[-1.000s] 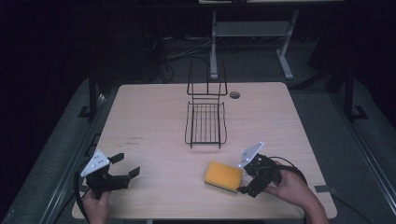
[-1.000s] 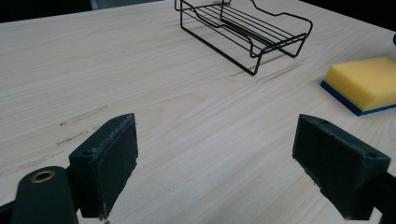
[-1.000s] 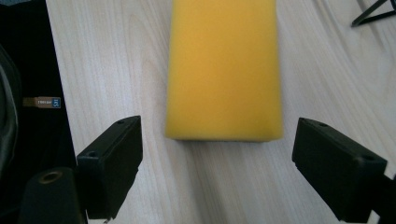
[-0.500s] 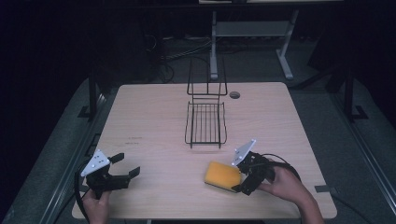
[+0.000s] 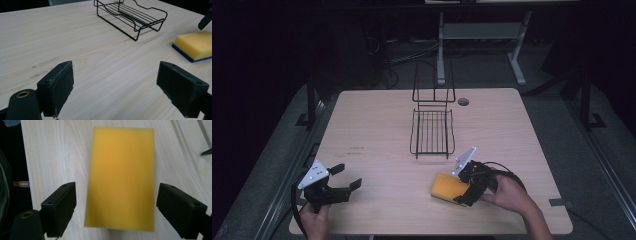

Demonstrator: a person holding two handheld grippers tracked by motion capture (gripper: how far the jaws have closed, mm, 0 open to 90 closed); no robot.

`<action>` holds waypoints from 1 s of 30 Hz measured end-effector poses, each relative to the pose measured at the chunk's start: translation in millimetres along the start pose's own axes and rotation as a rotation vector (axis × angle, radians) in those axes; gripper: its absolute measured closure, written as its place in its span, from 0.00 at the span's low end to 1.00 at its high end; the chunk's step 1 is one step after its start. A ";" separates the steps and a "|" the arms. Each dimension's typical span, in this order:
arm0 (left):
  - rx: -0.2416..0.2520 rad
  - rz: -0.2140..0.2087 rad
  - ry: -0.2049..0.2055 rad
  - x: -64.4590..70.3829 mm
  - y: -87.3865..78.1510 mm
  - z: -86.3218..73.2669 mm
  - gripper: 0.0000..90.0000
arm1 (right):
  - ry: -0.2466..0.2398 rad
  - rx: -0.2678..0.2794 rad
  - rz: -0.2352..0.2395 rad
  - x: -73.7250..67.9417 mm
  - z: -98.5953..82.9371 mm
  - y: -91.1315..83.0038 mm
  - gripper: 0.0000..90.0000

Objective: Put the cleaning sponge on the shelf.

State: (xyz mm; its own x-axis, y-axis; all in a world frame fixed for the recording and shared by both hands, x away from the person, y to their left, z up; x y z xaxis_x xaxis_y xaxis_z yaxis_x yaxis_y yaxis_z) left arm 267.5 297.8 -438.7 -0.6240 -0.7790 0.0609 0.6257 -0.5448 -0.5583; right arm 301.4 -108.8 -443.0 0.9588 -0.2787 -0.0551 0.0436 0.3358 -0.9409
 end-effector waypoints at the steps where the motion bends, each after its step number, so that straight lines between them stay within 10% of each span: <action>1: 0.000 0.000 -0.001 0.0 0.0 -0.1 0.15 | 0.002 -0.001 0.001 0.1 1.1 1.0 0.18; 30: 0.003 -0.003 -0.003 -0.6 -1.0 -0.4 0.15 | 0.015 -0.041 0.015 6.8 16.1 21.5 0.17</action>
Point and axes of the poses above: each handheld gripper's, and its own axes: y roughly forward along the jaws, z roughly out of its top, x roughly to its right, the point moved 3 cm from there along y, roughly forward along the jaws, and after that the axes turned 7 degrees about -x, right-handed, at the moved point
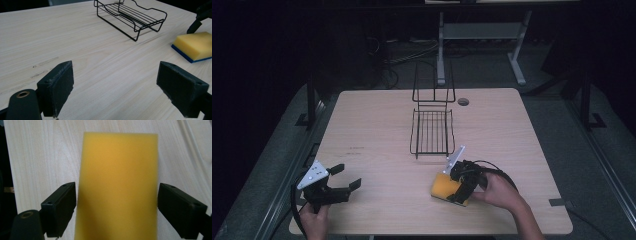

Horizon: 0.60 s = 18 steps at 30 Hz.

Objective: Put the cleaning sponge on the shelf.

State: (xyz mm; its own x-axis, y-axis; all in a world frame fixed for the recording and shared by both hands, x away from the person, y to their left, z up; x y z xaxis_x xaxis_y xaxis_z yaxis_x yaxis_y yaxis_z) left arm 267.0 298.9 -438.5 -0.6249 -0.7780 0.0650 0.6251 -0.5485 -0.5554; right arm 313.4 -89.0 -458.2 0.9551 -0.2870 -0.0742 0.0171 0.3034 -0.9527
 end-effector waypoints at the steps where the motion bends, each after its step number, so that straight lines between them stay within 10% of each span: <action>1: 0.000 -0.001 -0.002 0.1 0.0 0.0 0.15 | 0.000 -0.002 0.004 0.1 0.6 1.8 0.17; 18: 0.001 -0.001 -0.005 0.6 0.1 0.0 0.15 | -0.001 -0.025 0.010 0.6 1.3 15.7 0.18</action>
Point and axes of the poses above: each handheld gripper's, and its own axes: y roughly forward along the jaws, z roughly out of its top, x roughly to its right, the point moved 3 cm from there along y, roughly forward along the jaws, and after that the axes turned 7 degrees about -x, right-handed, at the moved point
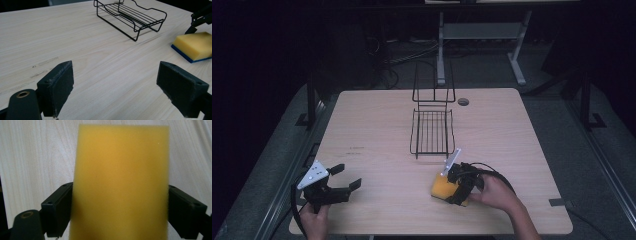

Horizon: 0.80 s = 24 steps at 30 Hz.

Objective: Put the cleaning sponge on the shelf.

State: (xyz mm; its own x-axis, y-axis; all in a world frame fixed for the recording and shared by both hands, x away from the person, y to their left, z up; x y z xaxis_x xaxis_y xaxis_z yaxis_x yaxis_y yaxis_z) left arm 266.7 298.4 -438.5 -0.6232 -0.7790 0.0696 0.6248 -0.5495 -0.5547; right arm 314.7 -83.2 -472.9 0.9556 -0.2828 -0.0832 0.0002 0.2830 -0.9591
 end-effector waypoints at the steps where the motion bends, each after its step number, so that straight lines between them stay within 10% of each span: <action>1: -0.002 0.000 0.004 -0.3 -0.3 0.0 0.15 | -0.002 0.000 0.000 -0.2 0.0 0.1 0.18; 24: 0.004 0.004 -0.006 -1.6 -1.7 -0.8 0.15 | -0.043 0.024 0.008 2.1 3.6 -13.7 0.24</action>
Point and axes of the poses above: each handheld gripper's, and its own axes: y roughly forward along the jaws, z roughly out of its top, x roughly to its right, the point moved 3 cm from there along y, roughly forward along the jaws, and after that the axes turned 7 degrees about -x, right-handed, at the moved point
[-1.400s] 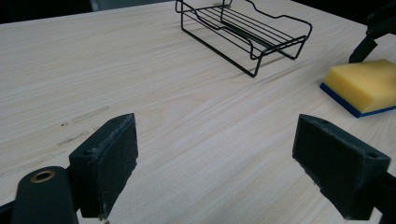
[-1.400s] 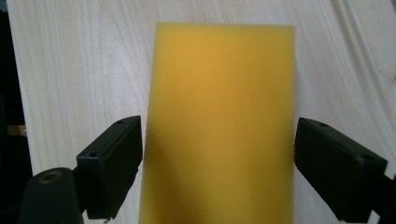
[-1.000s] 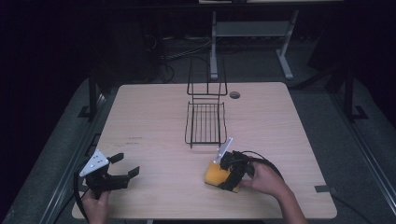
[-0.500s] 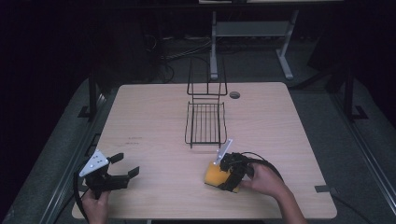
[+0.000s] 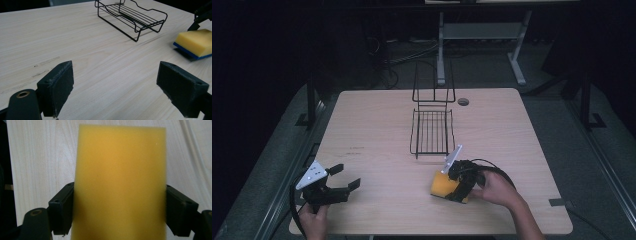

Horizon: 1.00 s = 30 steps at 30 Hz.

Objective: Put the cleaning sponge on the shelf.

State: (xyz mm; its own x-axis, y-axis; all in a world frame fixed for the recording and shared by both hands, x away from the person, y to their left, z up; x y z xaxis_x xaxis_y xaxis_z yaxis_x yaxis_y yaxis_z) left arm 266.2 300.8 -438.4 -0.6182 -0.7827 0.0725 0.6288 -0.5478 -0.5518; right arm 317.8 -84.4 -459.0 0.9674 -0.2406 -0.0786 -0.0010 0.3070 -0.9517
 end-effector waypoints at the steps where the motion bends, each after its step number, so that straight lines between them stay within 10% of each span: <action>1: 0.000 0.000 0.000 0.0 0.0 -0.1 0.15 | 0.000 0.000 0.000 0.0 0.0 0.0 0.24; 30: 0.004 0.001 -0.002 -1.6 -1.0 -0.2 0.15 | -0.050 0.023 0.033 21.8 18.5 -19.7 0.24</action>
State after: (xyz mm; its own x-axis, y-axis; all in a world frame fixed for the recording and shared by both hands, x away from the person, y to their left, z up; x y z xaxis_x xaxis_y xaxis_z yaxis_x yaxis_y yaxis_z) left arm 266.5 302.7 -438.1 -0.6166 -0.7838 0.0737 0.6314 -0.5482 -0.5484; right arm 343.6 -78.6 -436.4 0.9784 -0.1839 -0.0946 -0.0281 0.3352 -0.9417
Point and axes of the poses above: each handheld gripper's, and its own axes: y roughly forward along the jaws, z roughly out of its top, x roughly to its right, the point moved 3 cm from there along y, roughly forward along the jaws, and after that the axes turned 7 degrees about -x, right-handed, at the moved point
